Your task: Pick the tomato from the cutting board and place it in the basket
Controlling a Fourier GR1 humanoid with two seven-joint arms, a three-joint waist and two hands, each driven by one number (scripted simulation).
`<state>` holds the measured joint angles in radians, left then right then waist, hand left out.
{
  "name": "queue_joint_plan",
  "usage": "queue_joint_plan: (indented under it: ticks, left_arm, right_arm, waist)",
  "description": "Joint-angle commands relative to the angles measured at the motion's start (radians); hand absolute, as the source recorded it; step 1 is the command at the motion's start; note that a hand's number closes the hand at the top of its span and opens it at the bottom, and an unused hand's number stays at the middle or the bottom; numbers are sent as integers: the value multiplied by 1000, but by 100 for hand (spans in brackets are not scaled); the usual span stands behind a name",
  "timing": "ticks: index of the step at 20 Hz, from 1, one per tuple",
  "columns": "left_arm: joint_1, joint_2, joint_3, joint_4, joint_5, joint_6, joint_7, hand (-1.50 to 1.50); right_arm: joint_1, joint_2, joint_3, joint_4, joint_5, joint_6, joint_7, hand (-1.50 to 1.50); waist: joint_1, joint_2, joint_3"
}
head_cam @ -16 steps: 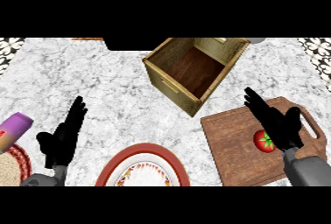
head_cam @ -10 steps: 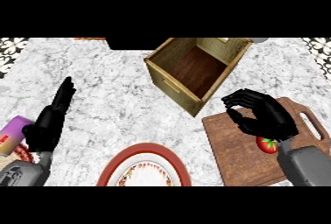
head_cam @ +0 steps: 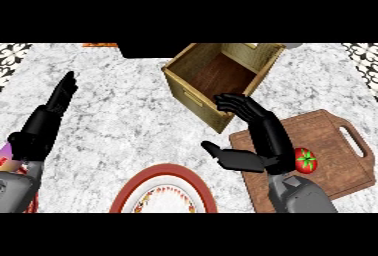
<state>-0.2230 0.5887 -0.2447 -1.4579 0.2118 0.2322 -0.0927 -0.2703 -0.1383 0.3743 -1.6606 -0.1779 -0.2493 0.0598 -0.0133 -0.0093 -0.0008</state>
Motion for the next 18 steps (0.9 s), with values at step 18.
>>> queue_joint_plan:
  ticks: [18]
  left_arm:
    - [-10,-28,-26,-52,-48,15,31,0]
  right_arm:
    - [-461,-758,30,-70,-24,853,780,-150]
  waist:
    - [16,5,-3]
